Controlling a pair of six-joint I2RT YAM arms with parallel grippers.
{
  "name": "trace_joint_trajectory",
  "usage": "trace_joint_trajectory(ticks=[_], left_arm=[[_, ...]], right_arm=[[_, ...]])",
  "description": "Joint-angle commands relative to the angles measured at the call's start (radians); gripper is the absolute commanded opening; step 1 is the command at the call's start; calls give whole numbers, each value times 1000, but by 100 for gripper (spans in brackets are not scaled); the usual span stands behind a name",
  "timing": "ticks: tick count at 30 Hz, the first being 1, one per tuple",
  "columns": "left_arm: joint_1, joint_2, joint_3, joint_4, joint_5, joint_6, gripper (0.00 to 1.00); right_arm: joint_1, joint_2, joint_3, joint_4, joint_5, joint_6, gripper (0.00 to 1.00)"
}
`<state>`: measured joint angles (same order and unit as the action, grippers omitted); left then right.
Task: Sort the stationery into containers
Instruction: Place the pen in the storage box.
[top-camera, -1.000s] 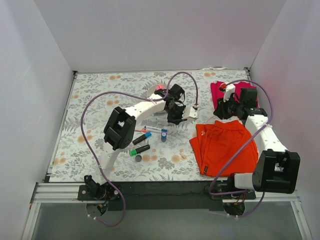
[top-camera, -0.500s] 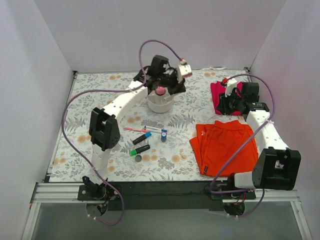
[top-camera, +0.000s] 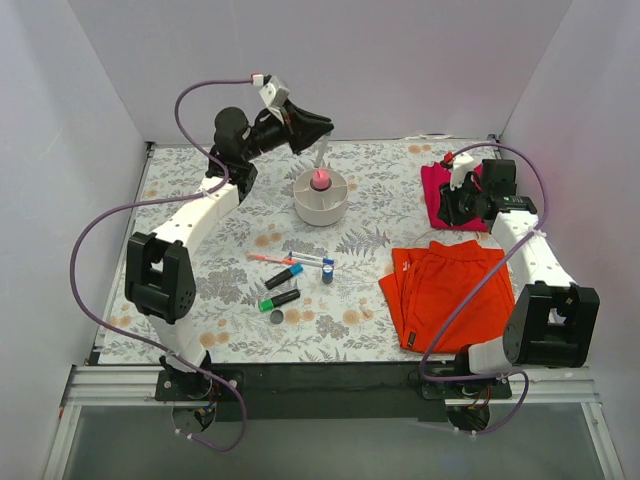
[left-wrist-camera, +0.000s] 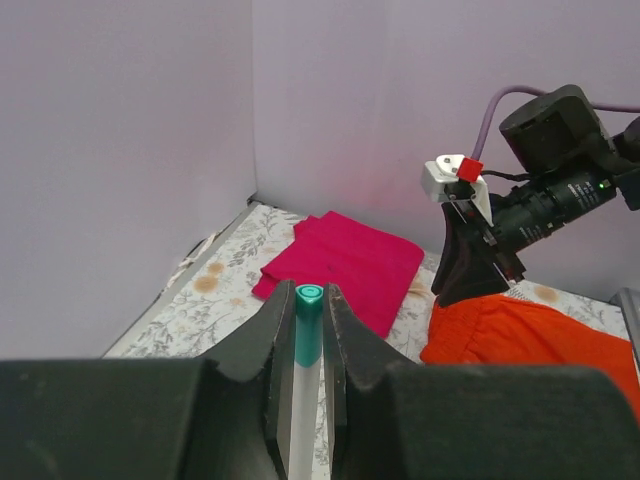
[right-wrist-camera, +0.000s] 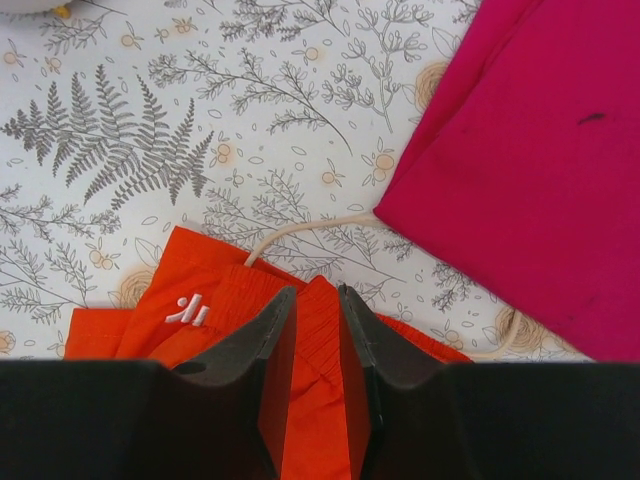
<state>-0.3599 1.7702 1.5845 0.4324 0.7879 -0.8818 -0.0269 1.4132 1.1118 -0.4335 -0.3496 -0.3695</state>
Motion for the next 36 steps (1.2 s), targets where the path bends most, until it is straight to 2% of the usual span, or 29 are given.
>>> trace_joint_trajectory(ticks=[1,7,16,24,29,33,36], left_arm=[[41,43,-130,417,-4,-219,0],[101,147,-135,551,-30,-290,0],[156,308,-75,621,0,-307,0],[157,451,-23,638,11,-296,0],[159,486,-14,634,11,-272,0],[159,485,-40,628,11,-272,20],[159,462,-75,623,16,-269,28]], right_arm=[[-2,3,51,-33,35,-3,32],[1,7,63,-56,69,9,32],[19,21,49,-70,103,-19,32],[24,78,94,-68,112,-28,31],[25,82,83,-63,113,-29,31],[24,73,62,-59,115,-28,32],[25,67,51,-48,115,-23,33]])
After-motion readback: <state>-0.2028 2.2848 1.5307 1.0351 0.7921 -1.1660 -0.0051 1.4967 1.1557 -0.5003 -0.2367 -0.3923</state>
